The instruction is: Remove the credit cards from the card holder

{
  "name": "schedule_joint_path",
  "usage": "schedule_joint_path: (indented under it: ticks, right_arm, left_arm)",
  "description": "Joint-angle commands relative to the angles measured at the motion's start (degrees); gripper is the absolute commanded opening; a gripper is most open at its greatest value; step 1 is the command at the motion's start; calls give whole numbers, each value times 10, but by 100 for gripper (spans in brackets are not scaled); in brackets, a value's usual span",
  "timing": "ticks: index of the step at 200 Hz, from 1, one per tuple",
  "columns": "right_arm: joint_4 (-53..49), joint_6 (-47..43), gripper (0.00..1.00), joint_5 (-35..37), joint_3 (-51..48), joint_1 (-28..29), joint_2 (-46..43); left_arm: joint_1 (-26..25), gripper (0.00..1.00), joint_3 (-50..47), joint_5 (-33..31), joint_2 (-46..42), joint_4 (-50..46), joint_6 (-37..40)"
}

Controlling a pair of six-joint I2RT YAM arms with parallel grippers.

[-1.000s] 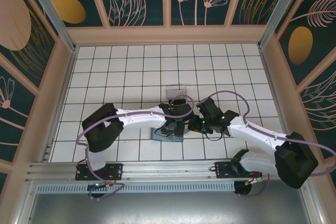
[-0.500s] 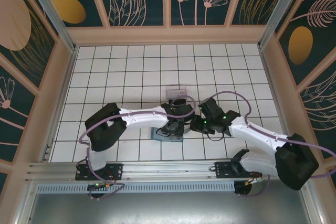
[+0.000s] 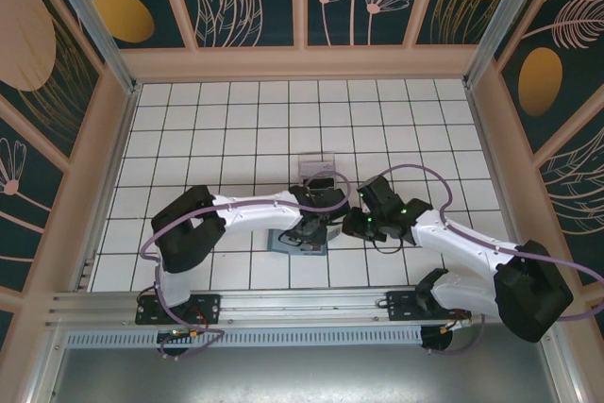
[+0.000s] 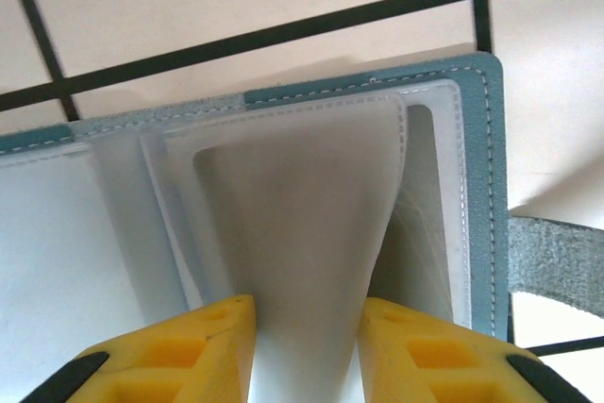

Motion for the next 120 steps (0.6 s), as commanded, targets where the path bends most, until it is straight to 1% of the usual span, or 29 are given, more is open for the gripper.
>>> schedule_joint_path:
  ticks: [1,78,81,95,120]
  right_arm:
    - [-16,-6,25,12,6,-3,-1]
    - [-23,-5,26,13,22,-2,4]
    - [-23,-5,25,12,23,-2,4]
    - [-24,-5,25,12,27,0,6]
    - [-26,-5,25,12,34,2,12]
  left_arm:
    - [-1,36,6,-25,-24,-46,-8]
    - [-1,36,-4,-53,-63,-67,-15]
    - [-1,36,-5,-54,-64,-81,-15]
    - [-1,36,-11,-59,-71,-87,-18]
    - [-1,33,-27,-66,-88,-91,-23]
